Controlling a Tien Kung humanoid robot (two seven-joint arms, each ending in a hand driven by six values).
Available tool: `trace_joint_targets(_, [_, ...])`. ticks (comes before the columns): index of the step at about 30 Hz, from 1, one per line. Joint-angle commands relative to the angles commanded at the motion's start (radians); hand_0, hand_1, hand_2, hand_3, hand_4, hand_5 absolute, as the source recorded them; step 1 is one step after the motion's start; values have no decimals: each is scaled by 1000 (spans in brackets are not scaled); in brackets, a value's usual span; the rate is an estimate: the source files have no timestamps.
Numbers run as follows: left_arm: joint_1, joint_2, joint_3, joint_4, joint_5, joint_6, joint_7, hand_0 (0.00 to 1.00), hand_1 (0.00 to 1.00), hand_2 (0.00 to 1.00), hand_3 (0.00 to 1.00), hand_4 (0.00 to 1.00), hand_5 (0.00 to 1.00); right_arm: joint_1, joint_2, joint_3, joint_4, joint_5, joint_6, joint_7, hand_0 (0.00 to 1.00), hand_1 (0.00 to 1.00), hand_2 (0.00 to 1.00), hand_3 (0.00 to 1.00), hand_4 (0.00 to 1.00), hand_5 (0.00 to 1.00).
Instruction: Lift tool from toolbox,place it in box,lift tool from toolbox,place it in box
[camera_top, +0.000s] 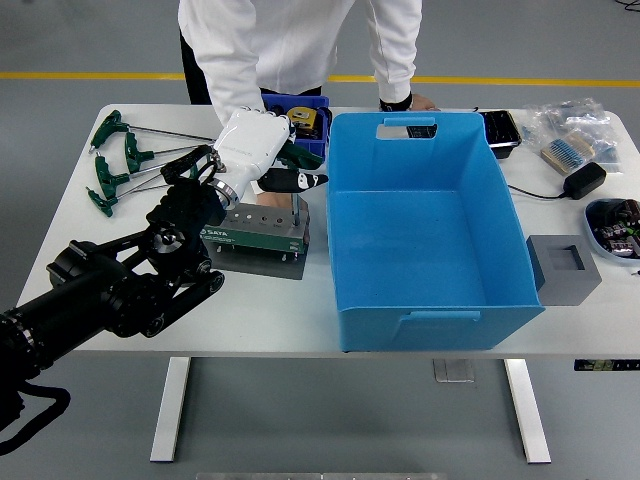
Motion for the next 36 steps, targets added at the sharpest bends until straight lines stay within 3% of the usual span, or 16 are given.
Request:
trace_joint_targets(4, [-2, -5, 1, 10, -6, 16, -7, 276, 134, 193, 193, 987, 756, 1, -1, 0, 0, 0, 0, 0, 654, 645, 709, 560, 811, 751])
trace_joint_targets(5, [-2, -7, 1, 13, -7, 19, -7, 231, 83, 147, 161, 954, 760, 1, -1, -1, 0, 0, 0, 0, 653, 644, 709, 560, 810, 751])
trace_joint_targets(10, [1, -16, 2, 34, -14, 38, -18, 209, 52, 123, 139, 935, 759, 4, -2, -2, 1, 0, 1, -1, 653, 644, 708, 559, 810, 751])
trace_joint_targets(16, [1, -26, 16, 76, -31, 80, -49, 209, 52, 123, 139, 935, 759, 9, -2, -3, 3, -2, 2, -2, 653, 644, 708, 559, 810, 751])
trace_joint_targets(17, [1, -27, 18, 82, -34, 86, -53, 142, 27, 107, 125, 919, 762, 10, -3, -3, 3, -2, 3, -2, 653, 644, 708, 559, 810, 750])
trace_joint_targets(24, [4, -31, 33, 111, -60, 123, -81, 127, 13, 98, 118, 912, 774, 14, -4, -3, 5, -2, 3, -1, 653, 644, 708, 559, 809, 751])
trace_joint_targets(36, [-7, -35, 37, 121, -70, 130, -72, 79, 2, 60, 102, 898, 767, 19, -6, -4, 5, -6, 3, -3, 653, 645, 709, 559, 809, 750])
